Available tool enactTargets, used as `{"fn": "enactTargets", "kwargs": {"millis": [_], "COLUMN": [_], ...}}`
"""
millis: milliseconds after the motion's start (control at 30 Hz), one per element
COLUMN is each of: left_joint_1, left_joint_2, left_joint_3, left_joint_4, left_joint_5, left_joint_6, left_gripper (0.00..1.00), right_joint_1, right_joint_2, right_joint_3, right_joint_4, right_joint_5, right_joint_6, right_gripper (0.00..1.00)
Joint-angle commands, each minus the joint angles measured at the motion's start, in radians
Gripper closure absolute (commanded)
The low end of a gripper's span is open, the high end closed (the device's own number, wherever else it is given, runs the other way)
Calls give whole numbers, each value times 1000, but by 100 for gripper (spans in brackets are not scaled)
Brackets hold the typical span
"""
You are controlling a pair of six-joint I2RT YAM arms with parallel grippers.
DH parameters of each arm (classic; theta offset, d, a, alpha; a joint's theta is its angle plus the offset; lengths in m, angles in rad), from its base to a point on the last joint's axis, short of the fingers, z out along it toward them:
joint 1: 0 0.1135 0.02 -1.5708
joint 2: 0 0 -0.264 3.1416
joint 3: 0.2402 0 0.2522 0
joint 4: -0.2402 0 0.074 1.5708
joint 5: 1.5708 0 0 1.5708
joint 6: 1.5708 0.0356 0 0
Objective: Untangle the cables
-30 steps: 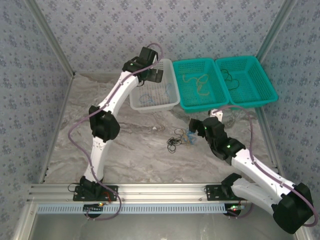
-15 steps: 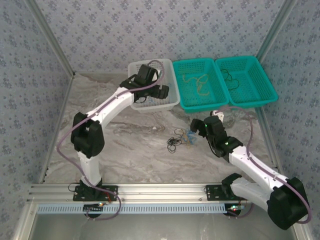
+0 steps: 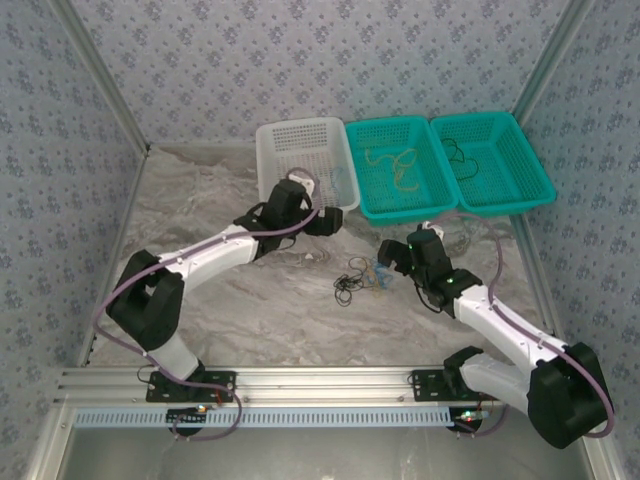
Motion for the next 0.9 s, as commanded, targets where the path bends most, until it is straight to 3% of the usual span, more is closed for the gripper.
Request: {"fn": "enactTargets", "kwargs": {"millis": [0, 133, 400, 533, 667, 867], "left_joint_1": [-51, -113, -133, -145, -158, -161], "left_joint_2": [-30, -21, -32, -24, -21, 76], "left_joint_3": [-58, -95, -173, -186, -175, -48], "left_joint_4": [114, 82, 47, 24, -47, -116], "left_joint_5": [-5, -29, 90, 205, 195, 160], "left_joint_6": [-109, -137, -131, -57, -45, -46], "left_gripper": [1, 1, 1, 8, 22, 34], "right_joint_1": [-5, -5, 10, 14, 14, 16], "right_joint_2": [12, 35, 102, 111, 112, 126], "right_joint_3": [29, 46, 64, 63, 65, 63], "right_joint_4": [-10, -35, -27, -9, -19, 6], "right_joint_5": [-67, -123, -230, -243, -236, -248], "right_joint_6": [-17, -31, -32, -28, -29, -29], "right_gripper": [0, 1, 2, 2, 2, 2]}}
